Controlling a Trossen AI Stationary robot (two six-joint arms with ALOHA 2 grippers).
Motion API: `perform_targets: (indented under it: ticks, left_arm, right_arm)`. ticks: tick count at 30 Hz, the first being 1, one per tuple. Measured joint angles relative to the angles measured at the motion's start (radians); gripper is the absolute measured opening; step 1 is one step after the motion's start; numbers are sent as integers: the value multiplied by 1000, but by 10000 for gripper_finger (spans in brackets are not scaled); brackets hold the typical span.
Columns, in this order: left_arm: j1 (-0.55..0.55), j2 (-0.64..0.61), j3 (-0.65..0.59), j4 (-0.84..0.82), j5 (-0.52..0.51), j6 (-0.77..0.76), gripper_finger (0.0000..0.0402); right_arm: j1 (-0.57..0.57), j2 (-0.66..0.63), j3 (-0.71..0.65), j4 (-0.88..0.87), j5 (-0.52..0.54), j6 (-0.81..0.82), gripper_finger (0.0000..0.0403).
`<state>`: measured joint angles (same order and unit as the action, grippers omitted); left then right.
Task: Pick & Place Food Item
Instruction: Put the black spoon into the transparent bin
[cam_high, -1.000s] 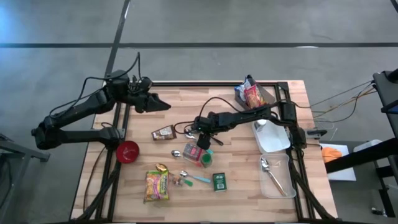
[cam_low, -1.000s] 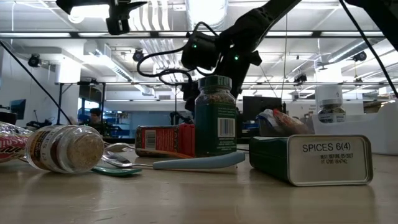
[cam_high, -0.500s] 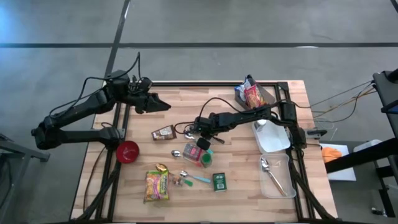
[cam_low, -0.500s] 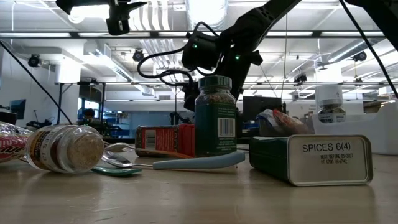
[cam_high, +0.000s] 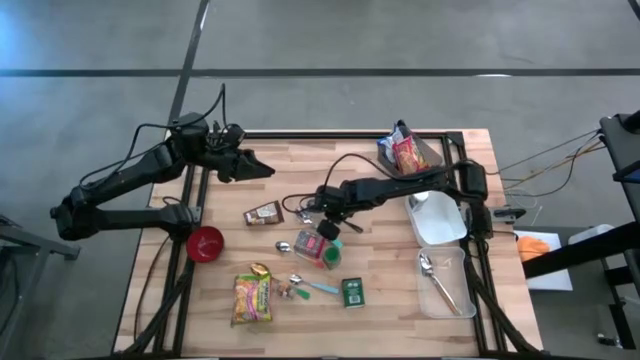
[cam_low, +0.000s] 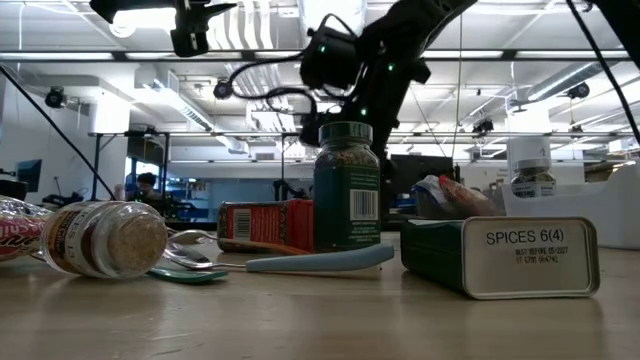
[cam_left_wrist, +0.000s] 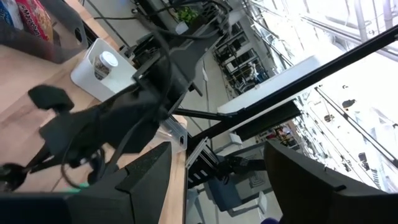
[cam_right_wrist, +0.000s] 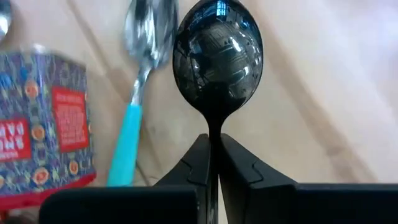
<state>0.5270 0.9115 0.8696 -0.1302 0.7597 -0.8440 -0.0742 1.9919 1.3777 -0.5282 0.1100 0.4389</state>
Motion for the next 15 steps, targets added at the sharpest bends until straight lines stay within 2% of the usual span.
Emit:
perform_targets:
  ticks: [7, 15]
  left_arm:
    - [0, 0, 0, -2, 0, 0, 257]
    - [0, 0, 0, -1, -1, 7, 257]
  right_arm:
    - [0, -110, -3, -102, 76, 34, 9]
    - [0, -295, -22, -264, 123, 163, 8]
